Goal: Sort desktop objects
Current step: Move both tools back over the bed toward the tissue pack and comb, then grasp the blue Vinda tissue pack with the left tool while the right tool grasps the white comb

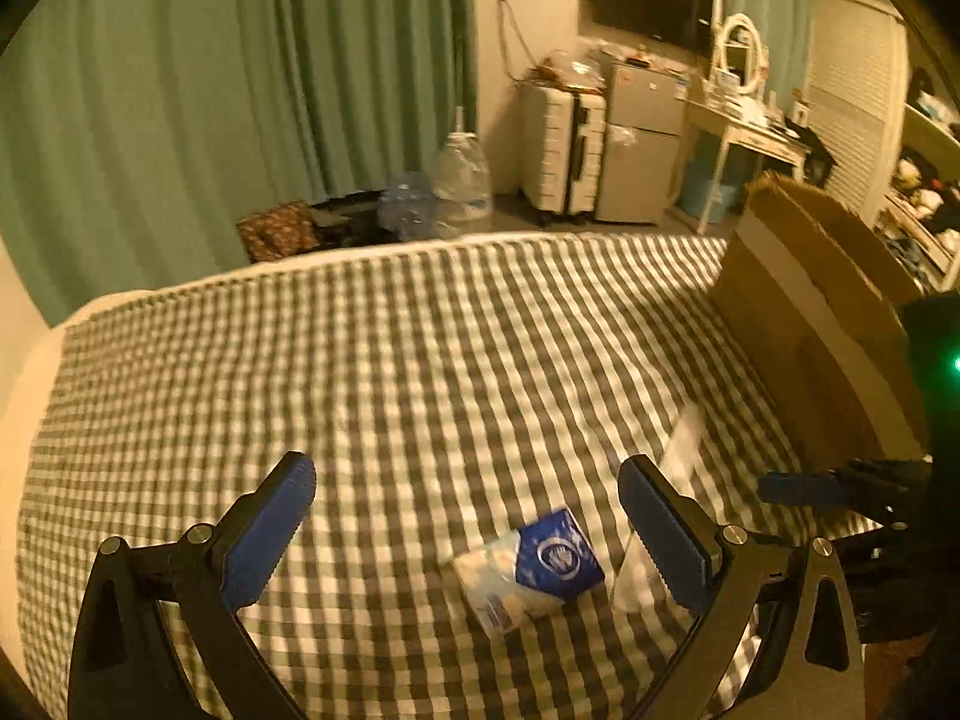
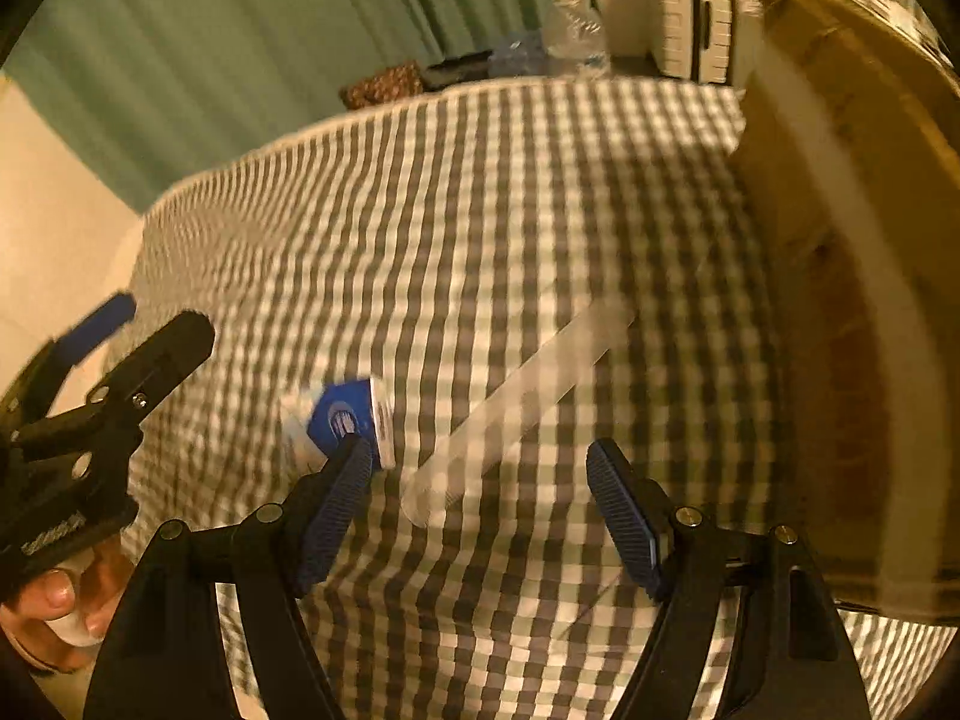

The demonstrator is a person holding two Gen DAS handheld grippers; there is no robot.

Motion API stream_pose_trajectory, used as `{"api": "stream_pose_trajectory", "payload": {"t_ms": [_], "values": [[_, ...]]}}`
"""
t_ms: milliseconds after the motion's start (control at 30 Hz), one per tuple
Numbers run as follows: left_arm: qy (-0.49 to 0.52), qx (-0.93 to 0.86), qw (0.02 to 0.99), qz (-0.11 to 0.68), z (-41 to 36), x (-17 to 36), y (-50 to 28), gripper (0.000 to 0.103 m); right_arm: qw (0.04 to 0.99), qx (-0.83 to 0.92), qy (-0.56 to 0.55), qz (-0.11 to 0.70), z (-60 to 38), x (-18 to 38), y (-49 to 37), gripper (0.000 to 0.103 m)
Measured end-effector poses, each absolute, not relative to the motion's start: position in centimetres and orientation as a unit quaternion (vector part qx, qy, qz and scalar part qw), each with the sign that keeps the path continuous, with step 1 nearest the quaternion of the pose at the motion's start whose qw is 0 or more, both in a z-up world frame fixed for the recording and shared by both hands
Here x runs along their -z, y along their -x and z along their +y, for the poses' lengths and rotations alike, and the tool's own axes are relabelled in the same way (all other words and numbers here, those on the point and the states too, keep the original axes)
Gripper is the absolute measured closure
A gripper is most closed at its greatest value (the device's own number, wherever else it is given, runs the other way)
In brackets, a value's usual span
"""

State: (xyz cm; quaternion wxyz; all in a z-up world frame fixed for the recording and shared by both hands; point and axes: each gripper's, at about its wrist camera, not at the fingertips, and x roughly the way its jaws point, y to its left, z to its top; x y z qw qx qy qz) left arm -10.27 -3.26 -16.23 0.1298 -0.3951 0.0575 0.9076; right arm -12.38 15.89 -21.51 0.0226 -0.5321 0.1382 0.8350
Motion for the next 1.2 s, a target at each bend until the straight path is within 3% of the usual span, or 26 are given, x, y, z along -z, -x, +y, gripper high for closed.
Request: {"api": "stream_pose_trajectory", "payload": {"t_ms": [167,300,500,733,833,967,1033,1100,1200], "values": [[0.411,-0.899,0.144,0.048,-4.0,19.1,10.0,0.0,0.044,-0.813,0.562,0.147,15.3,24.7,12.8,0.033],[0.421,-0.893,0.15,0.054,-4.5,20.7,9.4,0.0,0.041,-0.813,0.572,0.099,13.9,25.9,12.8,0.037],[0.425,-0.887,0.168,0.065,-4.6,21.7,9.3,0.0,0.025,-0.814,0.572,0.092,13.2,27.7,12.2,0.037],[0.425,-0.883,0.181,0.08,-3.6,21.9,10.9,0.0,0.003,-0.825,0.559,0.084,13.0,29.3,13.3,0.032],[0.436,-0.879,0.18,0.068,-3.9,22.3,11.4,0.0,-0.008,-0.828,0.556,0.067,12.0,29.9,13.3,0.018],[0.452,-0.872,0.178,0.063,-4.4,23.2,11.6,0.0,-0.011,-0.838,0.546,0.01,10.9,30.0,12.3,0.02],[0.458,-0.868,0.179,0.062,-4.7,23.6,11.5,0.0,-0.005,-0.841,0.541,0.008,11.3,30.0,12.0,0.033],[0.462,-0.866,0.18,0.06,-4.8,23.9,11.2,0.0,0.005,-0.842,0.539,0.013,12.2,29.6,11.5,0.055],[0.457,-0.867,0.186,0.068,-4.4,24.2,10.5,0.0,0.007,-0.842,0.539,0.021,13.7,29.2,11.1,0.074]]}}
